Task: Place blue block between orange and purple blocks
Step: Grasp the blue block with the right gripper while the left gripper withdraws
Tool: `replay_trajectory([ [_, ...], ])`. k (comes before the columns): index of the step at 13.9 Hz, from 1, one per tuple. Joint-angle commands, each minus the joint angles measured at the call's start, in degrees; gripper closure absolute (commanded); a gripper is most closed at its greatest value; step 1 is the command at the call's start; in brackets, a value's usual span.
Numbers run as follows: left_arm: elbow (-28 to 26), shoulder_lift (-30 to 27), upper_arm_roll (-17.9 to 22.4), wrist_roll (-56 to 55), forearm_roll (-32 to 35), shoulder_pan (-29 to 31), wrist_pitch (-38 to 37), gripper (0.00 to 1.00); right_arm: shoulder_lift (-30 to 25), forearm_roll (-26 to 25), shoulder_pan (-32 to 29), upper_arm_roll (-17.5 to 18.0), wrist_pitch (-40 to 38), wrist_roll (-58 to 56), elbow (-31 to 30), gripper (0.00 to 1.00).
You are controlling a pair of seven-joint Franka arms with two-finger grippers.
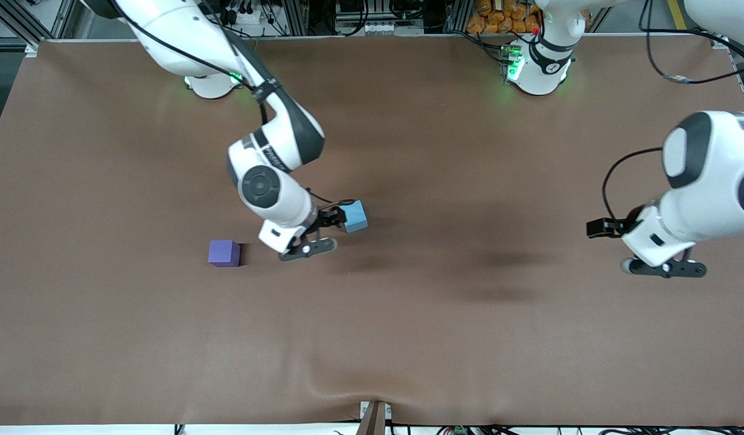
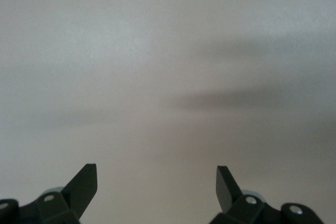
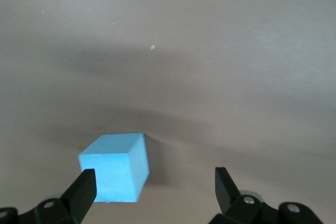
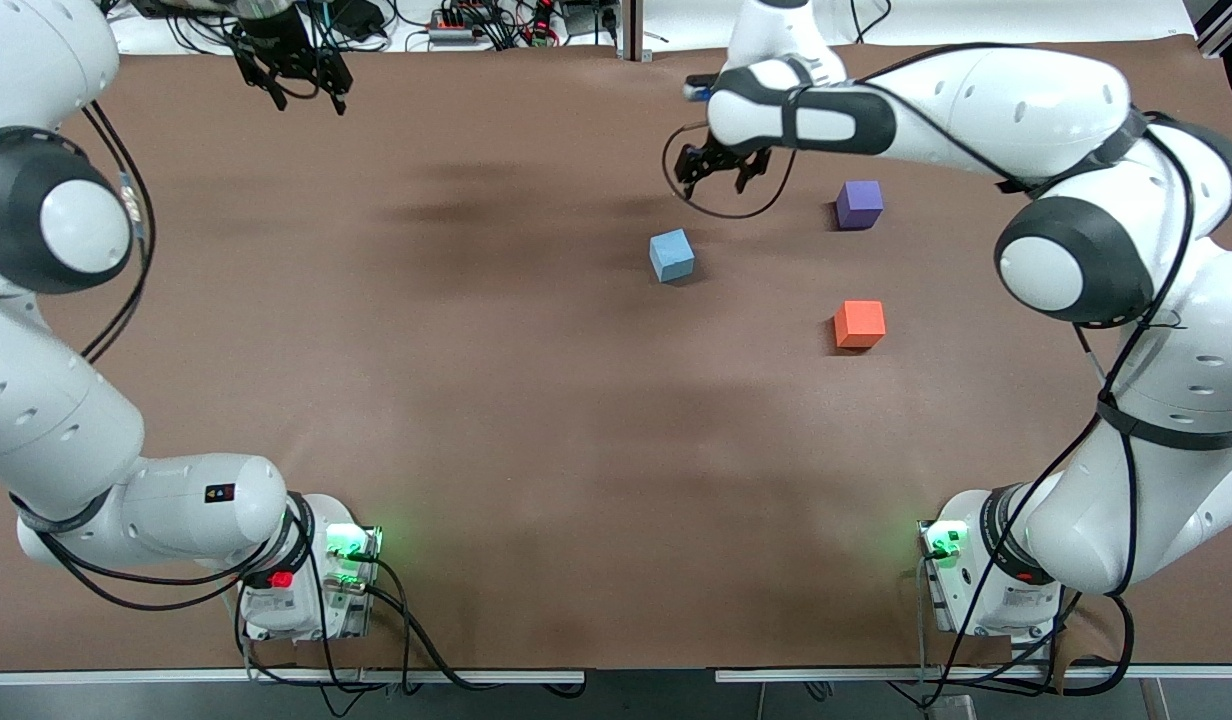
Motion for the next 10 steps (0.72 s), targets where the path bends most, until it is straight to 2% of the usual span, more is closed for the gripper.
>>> replay_trajectory([
  [1,-17.0,-12.2,0.2,-0.5,-0.4,0.4,9.4,0.0,-0.2,-0.3,3.6,-0.5,1.0,0.9,-0.2,0.0],
  [3,-19.3,-15.1,0.0,-0.6,-0.5,0.4,9.9,0.0,0.4,-0.6,5.8,-0.6,6.9,0.9,-3.0,0.0],
  [6,-11.5,-13.1,0.0,-0.2,-0.6,0.6,8.8,0.0,0.5,-2.5,6.6,-0.6,10.8,0.9,-6.6,0.0],
  [10,-1.3,-13.8,0.0,-0.4,-0.6,0.3,-6.9,0.0,1.4,-2.6,7.2,-0.6,11.0,1.1,-6.6,0.0],
])
